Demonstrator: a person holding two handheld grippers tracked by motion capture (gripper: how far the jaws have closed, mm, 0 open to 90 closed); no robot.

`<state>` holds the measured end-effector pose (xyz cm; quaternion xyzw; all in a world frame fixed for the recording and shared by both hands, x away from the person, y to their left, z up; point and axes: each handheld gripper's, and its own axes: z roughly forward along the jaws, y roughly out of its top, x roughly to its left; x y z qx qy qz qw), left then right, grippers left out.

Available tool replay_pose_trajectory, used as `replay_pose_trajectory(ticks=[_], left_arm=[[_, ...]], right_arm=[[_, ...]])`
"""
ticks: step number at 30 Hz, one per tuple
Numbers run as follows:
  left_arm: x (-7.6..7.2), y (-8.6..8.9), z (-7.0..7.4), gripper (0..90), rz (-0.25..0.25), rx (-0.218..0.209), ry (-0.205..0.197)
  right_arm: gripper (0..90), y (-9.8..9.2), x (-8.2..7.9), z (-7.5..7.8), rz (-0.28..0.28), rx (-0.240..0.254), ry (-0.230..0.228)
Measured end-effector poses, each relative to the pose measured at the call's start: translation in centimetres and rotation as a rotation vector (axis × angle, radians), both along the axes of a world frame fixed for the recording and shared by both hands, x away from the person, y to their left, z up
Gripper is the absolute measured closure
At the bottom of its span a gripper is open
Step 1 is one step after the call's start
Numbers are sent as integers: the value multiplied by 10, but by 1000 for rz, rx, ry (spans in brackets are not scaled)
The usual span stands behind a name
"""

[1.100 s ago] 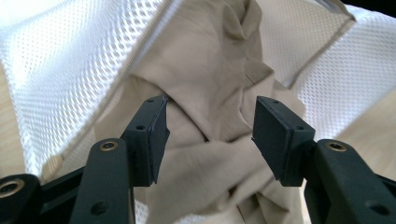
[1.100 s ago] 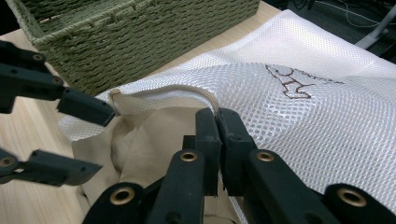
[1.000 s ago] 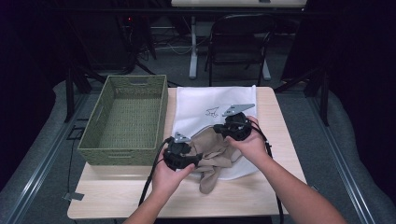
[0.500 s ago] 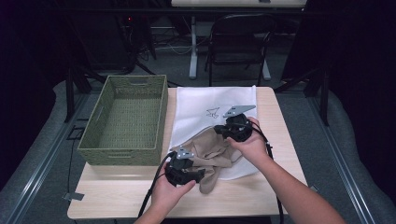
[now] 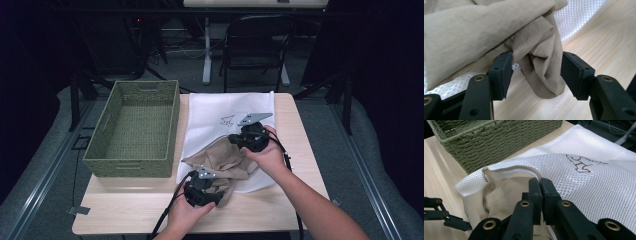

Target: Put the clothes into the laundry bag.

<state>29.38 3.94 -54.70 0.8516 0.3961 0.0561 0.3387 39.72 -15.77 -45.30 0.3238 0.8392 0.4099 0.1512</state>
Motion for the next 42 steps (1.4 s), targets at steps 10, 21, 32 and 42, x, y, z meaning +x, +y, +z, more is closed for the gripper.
replay_pose_trajectory(ticks=[10, 21, 32, 42], left_arm=[[1, -3, -12, 639, -20, 24, -3], [6, 2, -5, 900, 8, 14, -39], [28, 6, 0, 900, 64, 23, -77], [50, -7, 4, 900, 82, 13, -107]], right_arm=[[874, -1, 0, -1, -1, 1, 1], [874, -2, -1, -1, 2, -5, 3], [875, 0, -2, -1, 6, -6, 2], [875, 0, -3, 0, 11, -1, -2]])
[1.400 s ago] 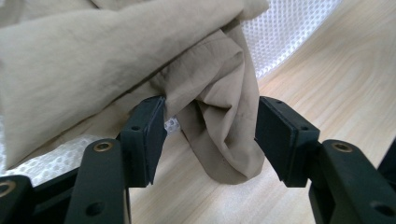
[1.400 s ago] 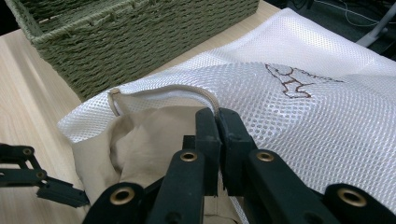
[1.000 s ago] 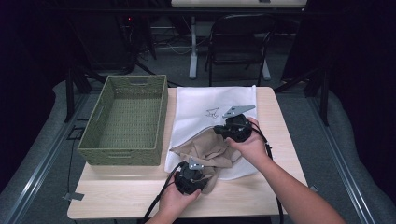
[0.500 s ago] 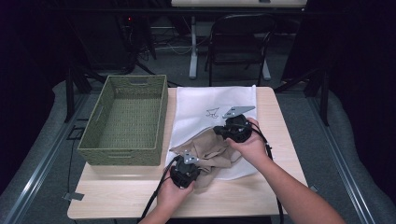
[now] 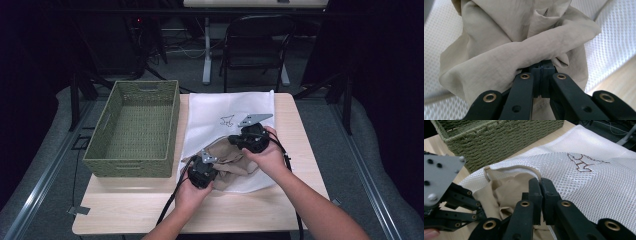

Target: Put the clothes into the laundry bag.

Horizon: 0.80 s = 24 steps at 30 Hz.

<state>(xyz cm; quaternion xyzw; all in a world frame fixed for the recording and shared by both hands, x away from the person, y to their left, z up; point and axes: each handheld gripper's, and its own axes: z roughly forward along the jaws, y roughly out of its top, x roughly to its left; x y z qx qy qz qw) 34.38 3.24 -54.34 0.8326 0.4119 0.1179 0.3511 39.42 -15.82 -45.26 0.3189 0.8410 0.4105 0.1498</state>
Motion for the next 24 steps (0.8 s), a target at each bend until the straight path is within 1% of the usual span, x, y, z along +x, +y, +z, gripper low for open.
replay_pose_trajectory(ticks=[1, 2, 3, 5, 8, 10, 12, 13, 14, 17, 19, 23, 24], left_arm=[[2, -1, 0, 900, 5, -8, 3], [4, -1, 0, 900, 0, -6, 12], [7, -1, 0, 900, 5, -19, 17], [11, -2, -1, 900, 6, -30, 29], [16, -4, -1, 900, 18, -37, 28], [20, -5, -1, 900, 29, -49, 19], [23, -5, 0, 900, 34, -50, 21], [25, -6, -1, 900, 42, -57, 15], [27, -5, 0, 900, 41, -57, 19], [31, -6, -1, 900, 54, -63, 5], [34, -8, -2, 900, 65, -73, 10], [38, -10, -3, 897, 64, -73, 5], [38, -11, -4, 891, 66, -77, 9]], right_arm=[[875, 0, 0, 0, 0, -3, 0], [875, 0, 0, 0, -2, -1, 0], [875, -1, 0, 0, -2, -1, 1], [875, -1, 0, 0, -2, 1, 3], [875, 0, 0, 0, -2, 1, 0], [875, 0, 0, 0, -1, 2, 2], [875, 0, 0, -1, -1, 2, 1], [874, 0, 0, -1, -1, 1, 0], [875, 0, 0, 0, 1, 0, 1], [875, 0, 0, -1, -1, 5, 1], [875, 0, 0, -1, 0, 1, 2], [874, 0, 0, -1, -2, 2, 2], [875, 0, 0, -1, -1, 0, 3]])
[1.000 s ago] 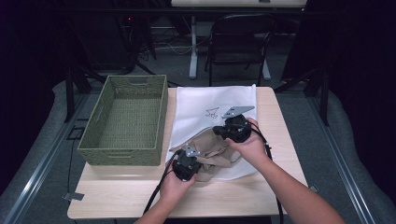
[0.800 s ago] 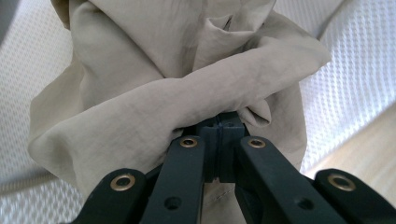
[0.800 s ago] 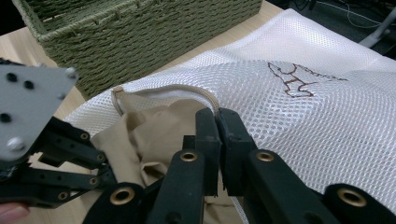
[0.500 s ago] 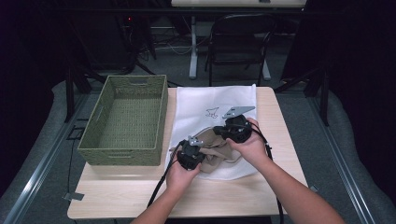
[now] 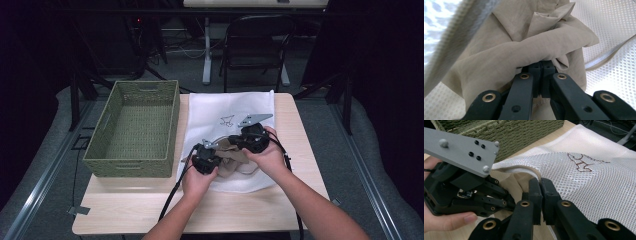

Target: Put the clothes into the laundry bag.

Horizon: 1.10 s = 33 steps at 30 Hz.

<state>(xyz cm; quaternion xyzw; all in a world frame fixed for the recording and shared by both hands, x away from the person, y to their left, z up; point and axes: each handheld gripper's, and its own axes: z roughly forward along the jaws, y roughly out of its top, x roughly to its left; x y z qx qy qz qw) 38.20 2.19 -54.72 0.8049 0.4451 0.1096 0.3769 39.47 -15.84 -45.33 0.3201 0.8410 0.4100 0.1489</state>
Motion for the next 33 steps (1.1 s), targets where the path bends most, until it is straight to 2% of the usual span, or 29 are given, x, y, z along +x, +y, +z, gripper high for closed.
replay_pose_trajectory(ticks=[3, 6, 10, 14, 17, 19, 25, 27, 33], left_arm=[[0, 1, 1, 845, -4, 0, 3], [-5, 2, 5, 735, -17, -23, 12], [-16, 8, 15, 597, -46, -26, 5], [-29, 18, 23, 524, -51, -27, -34], [-37, 28, 29, 492, -61, -11, -41], [-42, 34, 27, 470, -52, -7, -44], [-51, 43, 11, 460, -66, 30, 6], [-53, 42, 5, 463, -62, 22, 26], [-53, 29, -8, 472, -95, 60, 30]], right_arm=[[874, -1, 1, 0, -1, 1, 1], [874, -1, 1, 0, 1, 2, 4], [875, -2, 1, 0, -7, 6, 2], [874, -3, 1, 0, -7, 4, -1], [874, -3, 1, 0, -11, 7, -2], [874, -3, 1, 0, -9, 8, -3], [874, -3, 1, 0, -8, 4, -2], [874, -2, 1, -1, -9, 1, -2], [874, -1, 0, -2, -9, 5, -1]])
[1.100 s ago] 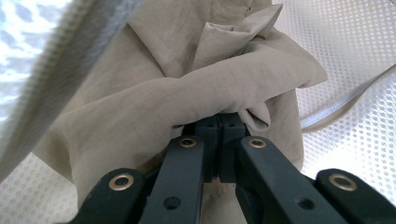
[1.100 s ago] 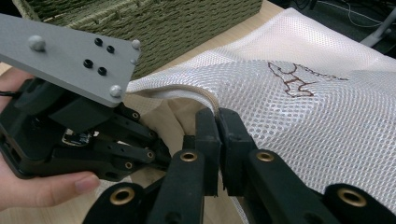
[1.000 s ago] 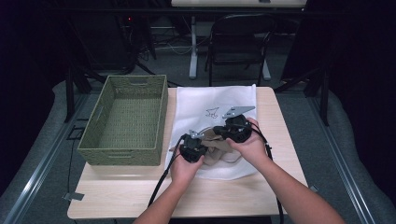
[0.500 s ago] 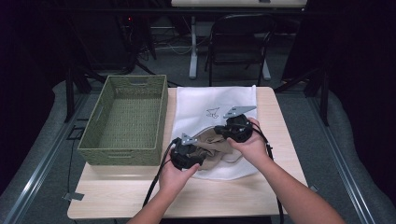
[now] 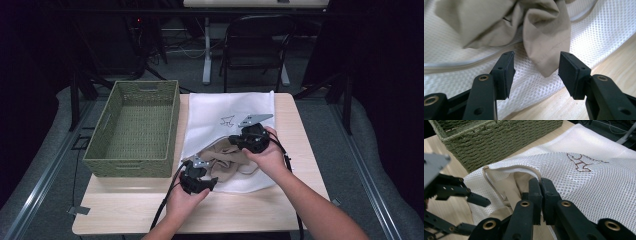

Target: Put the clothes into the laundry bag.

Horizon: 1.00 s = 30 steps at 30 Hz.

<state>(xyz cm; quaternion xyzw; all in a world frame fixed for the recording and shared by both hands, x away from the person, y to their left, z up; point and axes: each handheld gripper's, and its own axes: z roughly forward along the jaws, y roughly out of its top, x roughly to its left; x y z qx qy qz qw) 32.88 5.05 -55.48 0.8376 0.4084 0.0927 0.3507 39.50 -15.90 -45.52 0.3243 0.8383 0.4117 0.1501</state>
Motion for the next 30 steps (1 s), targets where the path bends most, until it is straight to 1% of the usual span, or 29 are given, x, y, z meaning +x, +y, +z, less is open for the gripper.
replay_pose_trajectory(ticks=[1, 3, 5, 7, 8, 9, 12, 14, 15, 16, 18, 22, 27, 30], left_arm=[[0, -3, -2, 483, -1, 8, 1], [2, -7, -6, 527, 1, 40, -11], [4, -9, -10, 676, 13, 74, -37], [7, -12, -12, 803, 23, 72, -48], [8, -13, -12, 847, 31, 72, -55], [9, -13, -13, 872, 44, 72, -68], [15, -13, -13, 884, 54, 68, -54], [18, -13, -14, 886, 71, 65, -58], [20, -12, -13, 886, 69, 62, -50], [22, -12, -13, 886, 76, 61, -56], [25, -11, -12, 887, 82, 59, -52], [33, -12, -13, 886, 95, 34, -48], [45, -19, -11, 887, 95, 52, -52], [51, -22, -9, 887, 102, 57, -64]], right_arm=[[874, 0, 0, 0, 0, 1, 0], [874, 0, 0, 0, 1, -3, 1], [874, -1, 0, 0, 1, -4, 0], [874, -1, -1, 0, 1, -3, 0], [874, -1, -1, 0, 1, -2, 0], [874, -1, -1, 1, 1, -3, -1], [874, -2, -1, 1, 1, -1, -1], [874, -3, -1, 0, 2, -2, 1], [874, -3, -1, 0, 3, -3, 1], [874, -3, -1, 0, 3, -4, 1], [874, -3, -1, 0, 4, -3, 3], [874, -1, -1, -1, 4, 3, 2], [874, -1, 0, 0, 6, -4, 4], [874, -1, 0, 0, 5, 1, 3]])
